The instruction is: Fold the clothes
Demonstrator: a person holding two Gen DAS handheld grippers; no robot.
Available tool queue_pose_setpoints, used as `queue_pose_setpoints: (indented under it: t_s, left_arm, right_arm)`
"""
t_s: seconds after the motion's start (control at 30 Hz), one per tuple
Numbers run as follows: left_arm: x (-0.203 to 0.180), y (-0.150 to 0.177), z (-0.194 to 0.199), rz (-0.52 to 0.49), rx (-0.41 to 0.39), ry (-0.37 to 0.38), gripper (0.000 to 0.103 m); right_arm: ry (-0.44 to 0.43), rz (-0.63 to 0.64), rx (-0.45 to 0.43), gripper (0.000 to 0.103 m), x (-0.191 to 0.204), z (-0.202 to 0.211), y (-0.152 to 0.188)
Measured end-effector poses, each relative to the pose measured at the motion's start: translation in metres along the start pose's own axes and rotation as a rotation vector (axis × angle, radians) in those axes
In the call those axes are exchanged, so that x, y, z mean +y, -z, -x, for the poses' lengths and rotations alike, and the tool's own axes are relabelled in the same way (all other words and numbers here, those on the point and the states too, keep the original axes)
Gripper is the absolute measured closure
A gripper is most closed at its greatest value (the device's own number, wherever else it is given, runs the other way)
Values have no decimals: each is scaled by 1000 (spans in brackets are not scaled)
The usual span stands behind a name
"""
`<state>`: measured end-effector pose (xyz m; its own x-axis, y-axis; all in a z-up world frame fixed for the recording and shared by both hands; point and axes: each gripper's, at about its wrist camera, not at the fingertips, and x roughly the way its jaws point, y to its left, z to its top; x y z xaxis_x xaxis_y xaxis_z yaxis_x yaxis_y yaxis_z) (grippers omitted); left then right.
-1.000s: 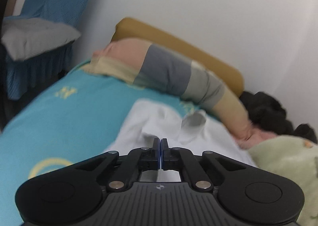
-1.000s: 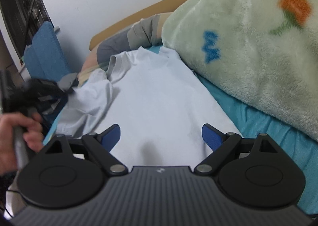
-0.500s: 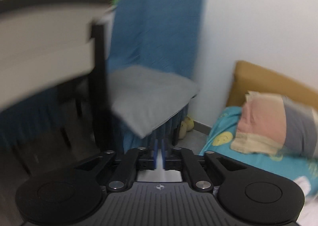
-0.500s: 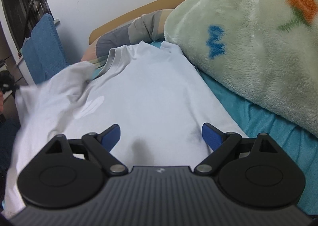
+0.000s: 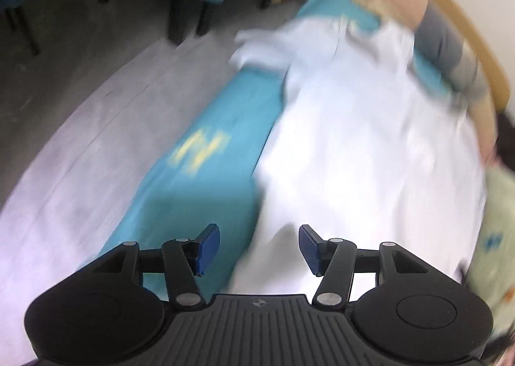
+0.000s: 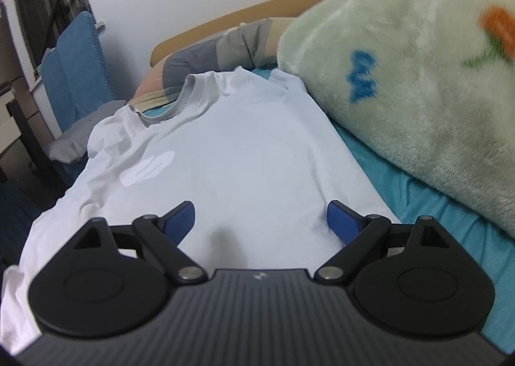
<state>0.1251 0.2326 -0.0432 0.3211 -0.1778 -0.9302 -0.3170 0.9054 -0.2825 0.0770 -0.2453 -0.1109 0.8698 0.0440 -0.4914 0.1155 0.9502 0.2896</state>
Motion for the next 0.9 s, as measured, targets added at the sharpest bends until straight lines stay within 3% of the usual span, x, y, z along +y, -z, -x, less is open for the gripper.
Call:
queue_pose_setpoints:
  t_s: [0.1, 0.17, 0.27, 0.37, 0.47, 0.5, 0.6, 0.73, 0.9]
  left_arm:
    - [3, 34, 16, -53, 43, -121, 47]
    - [-7, 49, 19, -107, 78, -153, 48]
    - [-23, 75, 23, -171, 118, -130, 43]
    - [-35, 103, 21, -236, 173, -134, 45]
    - [-40, 123, 15, -295, 203, -179, 55]
    - [-40, 126, 16, -307, 203, -185, 69]
    - [-40, 132, 26, -342, 196, -180, 90]
    - [-34, 133, 60, -398, 186, -188, 94]
    - [-12, 130, 72, -367, 268, -307, 94]
  right_arm:
    - [8, 47, -10, 13, 6, 19, -1]
    - [19, 72, -13, 13, 9, 35, -2]
    - [36, 109, -17, 13, 12, 61, -4]
    - [61, 59, 0, 13, 9, 93, -9]
    - [96, 44, -15, 13, 6, 123, -16]
    - [111, 49, -22, 13, 5, 132, -18]
    - [112, 33, -42, 13, 0, 152, -21]
    - [81, 5, -48, 13, -3, 161, -22]
    - [67, 74, -63, 13, 5, 155, -20]
